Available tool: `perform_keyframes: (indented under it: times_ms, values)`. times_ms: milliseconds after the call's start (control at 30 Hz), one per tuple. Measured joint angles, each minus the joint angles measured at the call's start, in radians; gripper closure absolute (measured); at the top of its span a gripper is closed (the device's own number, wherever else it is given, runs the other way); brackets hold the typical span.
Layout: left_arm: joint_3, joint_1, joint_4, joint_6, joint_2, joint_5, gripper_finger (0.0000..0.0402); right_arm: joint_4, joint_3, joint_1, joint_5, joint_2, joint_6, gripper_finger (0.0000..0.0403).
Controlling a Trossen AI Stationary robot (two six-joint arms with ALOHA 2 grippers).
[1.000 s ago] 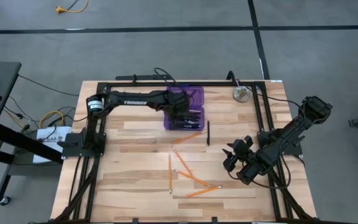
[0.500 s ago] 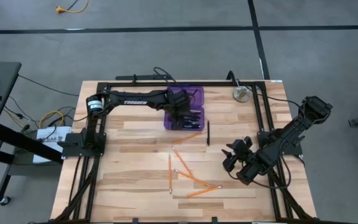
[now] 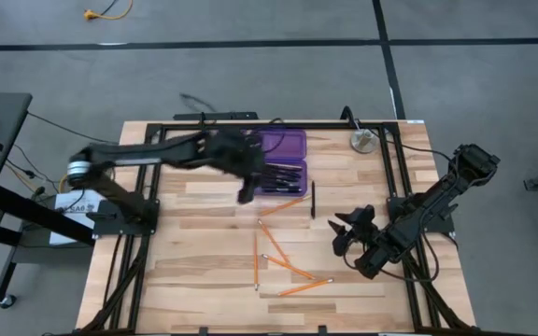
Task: Pick & place school supplies into a supply box
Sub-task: Put the black pen into the violet supply box
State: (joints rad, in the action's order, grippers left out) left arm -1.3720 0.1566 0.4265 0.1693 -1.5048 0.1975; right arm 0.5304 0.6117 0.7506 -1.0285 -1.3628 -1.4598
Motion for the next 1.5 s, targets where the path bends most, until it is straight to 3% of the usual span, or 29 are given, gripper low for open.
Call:
perform_keyframes:
  times_ms: [133,333,467,567,733,967,1500]
  values:
    - [0.253,-0.092,-0.212,-0.070,0.204,-0.068,0.0264,-0.017,0.000,-0.008,-0.075,0.000,-0.006,0.0241]
    - [0.697,-0.219,-0.618,-0.129,0.453,-0.203,0.0264,-0.058,0.000,-0.082,-0.073,0.000,0.073,0.0241]
    - [0.931,-0.250,-0.845,-0.157,0.571,-0.237,0.0264,-0.074,0.000,-0.187,-0.001,0.000,0.103,0.0241]
    - [1.033,-0.251,-0.929,-0.171,0.620,-0.240,0.0264,-0.080,0.000,-0.270,0.077,0.000,0.107,0.0241]
    - [1.079,-0.252,-0.940,-0.154,0.668,-0.236,0.0264,-0.123,0.000,-0.357,0.102,0.000,0.162,0.0241]
    - [1.079,-0.266,-0.938,-0.082,0.706,-0.150,0.0264,-0.343,0.003,-0.488,0.259,-0.028,0.344,0.0241]
    - [1.083,-0.288,-0.813,-0.061,0.768,-0.097,0.0264,-0.267,0.172,-0.591,0.353,-0.270,0.361,0.0241]
